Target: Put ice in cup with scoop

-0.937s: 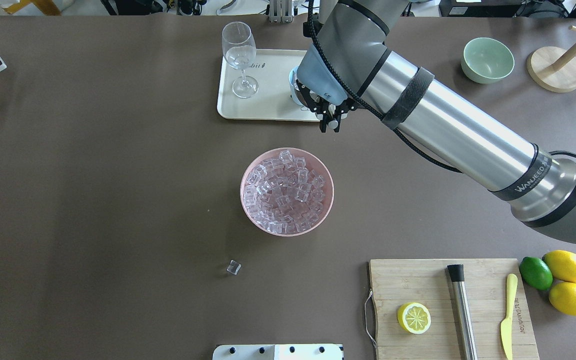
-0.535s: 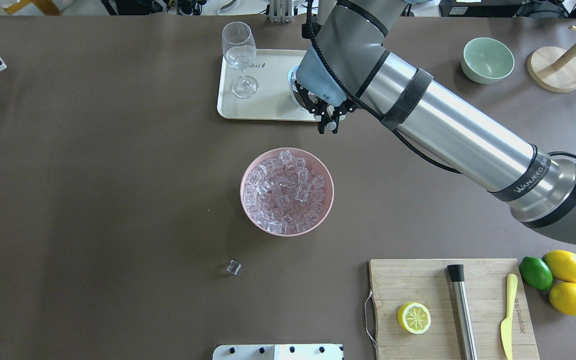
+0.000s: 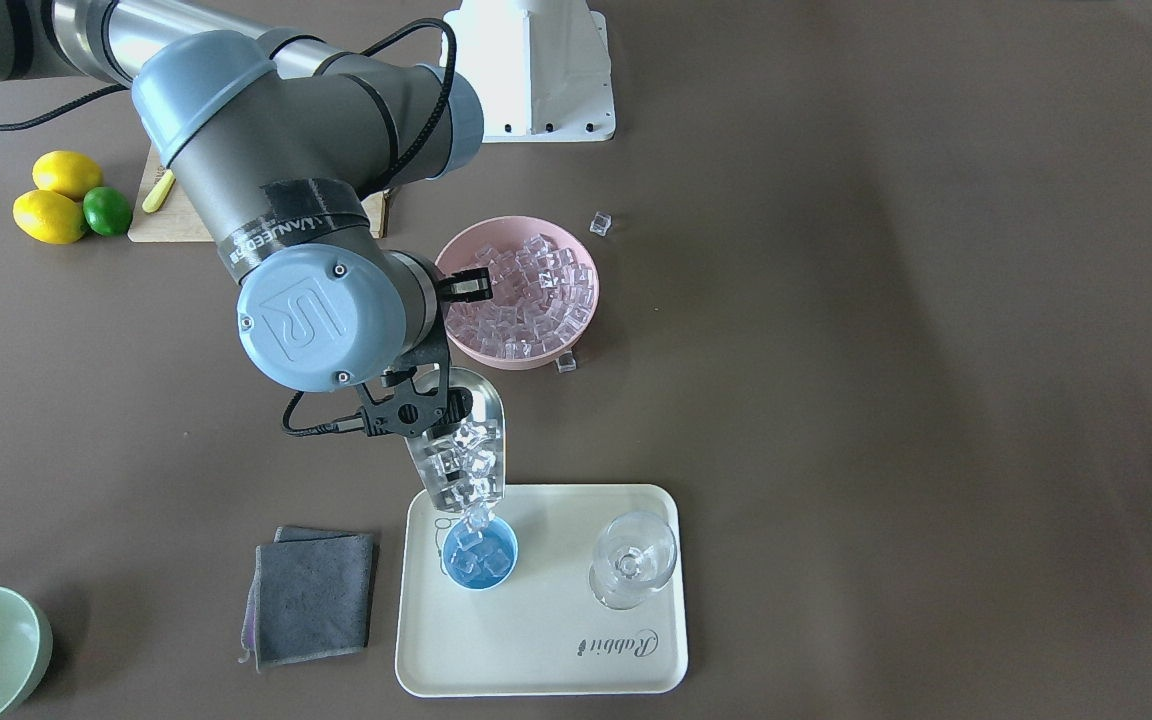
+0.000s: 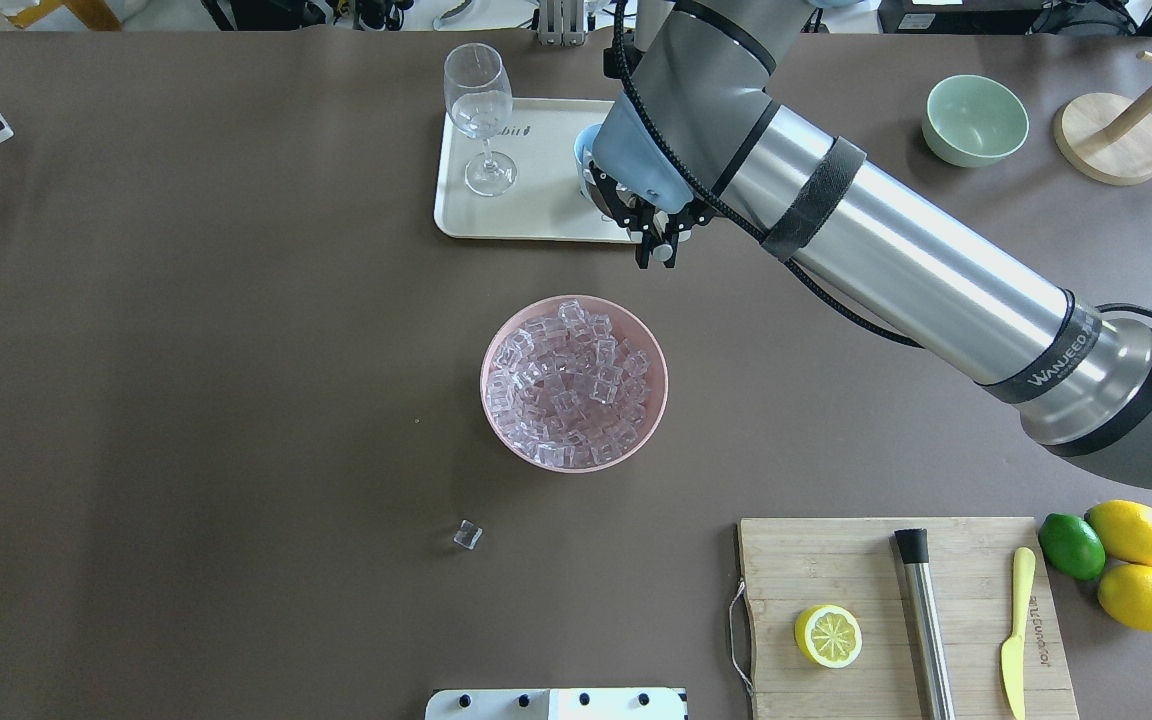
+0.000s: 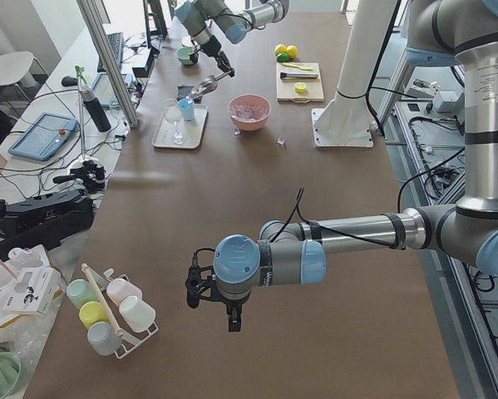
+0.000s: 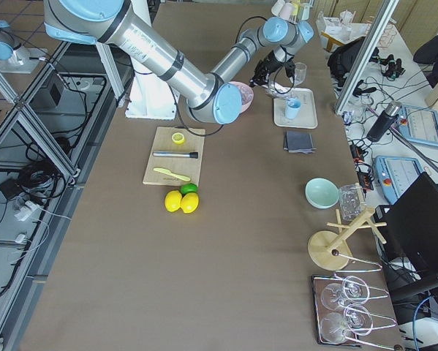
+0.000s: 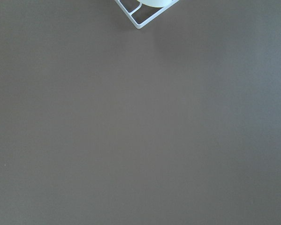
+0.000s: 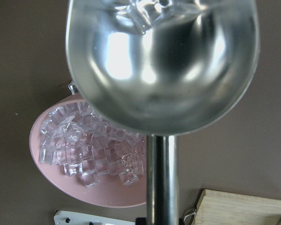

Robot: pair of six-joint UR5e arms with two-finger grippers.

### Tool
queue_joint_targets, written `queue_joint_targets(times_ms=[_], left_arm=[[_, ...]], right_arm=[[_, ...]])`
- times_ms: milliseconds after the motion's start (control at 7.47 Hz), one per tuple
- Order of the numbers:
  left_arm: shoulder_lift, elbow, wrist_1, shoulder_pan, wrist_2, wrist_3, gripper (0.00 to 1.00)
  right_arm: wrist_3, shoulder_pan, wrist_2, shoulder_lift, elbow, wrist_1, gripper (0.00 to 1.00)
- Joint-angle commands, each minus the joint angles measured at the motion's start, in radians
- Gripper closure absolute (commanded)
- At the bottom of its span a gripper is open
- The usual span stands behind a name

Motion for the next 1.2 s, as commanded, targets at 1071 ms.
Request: queue_joint_targets(times_ms=[1071], left_arm=[[0.006,0.002,0.001,0.000,0.000,0.005,0.02]], right_arm=[[-0.001,0.002,0.016,-0.002,0.009,0.000,1.00]])
